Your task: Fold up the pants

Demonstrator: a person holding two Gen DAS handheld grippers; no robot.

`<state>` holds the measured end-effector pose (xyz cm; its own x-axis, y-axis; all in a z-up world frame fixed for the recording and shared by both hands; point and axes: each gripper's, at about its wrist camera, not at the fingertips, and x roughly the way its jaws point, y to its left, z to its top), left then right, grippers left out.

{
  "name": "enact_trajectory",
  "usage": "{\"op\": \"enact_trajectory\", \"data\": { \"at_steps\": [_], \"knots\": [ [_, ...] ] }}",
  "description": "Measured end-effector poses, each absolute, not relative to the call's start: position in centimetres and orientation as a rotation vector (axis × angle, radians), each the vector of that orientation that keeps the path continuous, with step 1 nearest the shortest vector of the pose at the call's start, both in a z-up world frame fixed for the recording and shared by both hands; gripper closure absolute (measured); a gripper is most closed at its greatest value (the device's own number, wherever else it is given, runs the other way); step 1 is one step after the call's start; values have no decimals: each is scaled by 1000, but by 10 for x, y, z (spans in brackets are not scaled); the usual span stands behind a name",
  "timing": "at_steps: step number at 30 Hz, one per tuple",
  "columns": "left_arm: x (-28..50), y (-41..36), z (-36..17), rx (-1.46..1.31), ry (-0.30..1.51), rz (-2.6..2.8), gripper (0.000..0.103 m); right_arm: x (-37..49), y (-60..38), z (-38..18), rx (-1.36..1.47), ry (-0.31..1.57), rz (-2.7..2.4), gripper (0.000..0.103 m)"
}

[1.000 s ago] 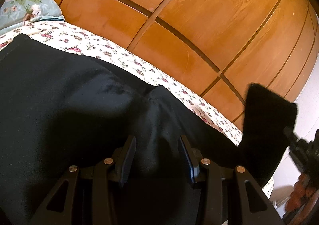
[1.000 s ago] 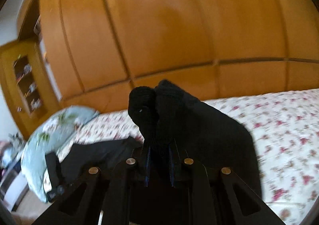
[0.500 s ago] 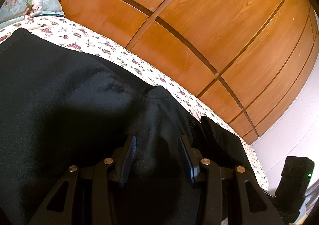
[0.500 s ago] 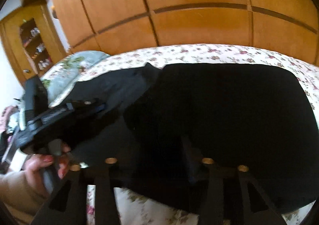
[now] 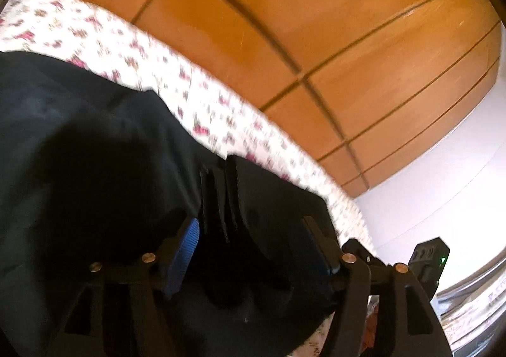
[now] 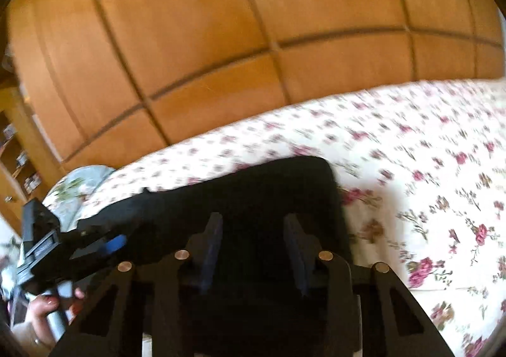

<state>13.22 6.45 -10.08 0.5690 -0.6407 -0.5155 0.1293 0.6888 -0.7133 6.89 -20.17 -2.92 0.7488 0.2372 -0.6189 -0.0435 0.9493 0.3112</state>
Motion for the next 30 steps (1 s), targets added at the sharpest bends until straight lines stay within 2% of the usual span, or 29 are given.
{"op": "enact_trajectory", "data": {
  "at_steps": [1,2,3,9,11,14,16,18,21,23,25,30],
  "knots": [
    [135,59,-105,-664,888,-496,53,72,-203,-34,277,728,146,66],
    [138,54,-108,-653,920,-508,82,75,-204,-40,267,748,136,69],
    [137,50,-108,-634,940,-502,87,77,-205,-44,265,754,132,69],
    [106,55,-73,-515,808,-453,92,75,-208,-52,270,746,135,69],
    [106,63,-81,-477,837,-365,103,75,-208,-58,273,747,128,69],
    [113,84,-113,-553,916,-275,102,73,-207,-61,256,739,125,69],
    [108,101,-125,-689,882,-310,102,72,-205,-62,242,732,124,69],
    [103,101,-121,-686,859,-315,103,71,-203,-63,228,721,131,66],
    [95,98,-114,-653,839,-327,93,70,-197,-63,194,711,143,56],
    [87,102,-109,-672,812,-321,80,71,-189,-63,145,710,143,47],
    [78,107,-103,-692,786,-301,74,71,-182,-63,106,713,137,43],
    [44,147,-87,-674,711,-153,67,71,-183,-64,100,706,137,42]
  ]
}}
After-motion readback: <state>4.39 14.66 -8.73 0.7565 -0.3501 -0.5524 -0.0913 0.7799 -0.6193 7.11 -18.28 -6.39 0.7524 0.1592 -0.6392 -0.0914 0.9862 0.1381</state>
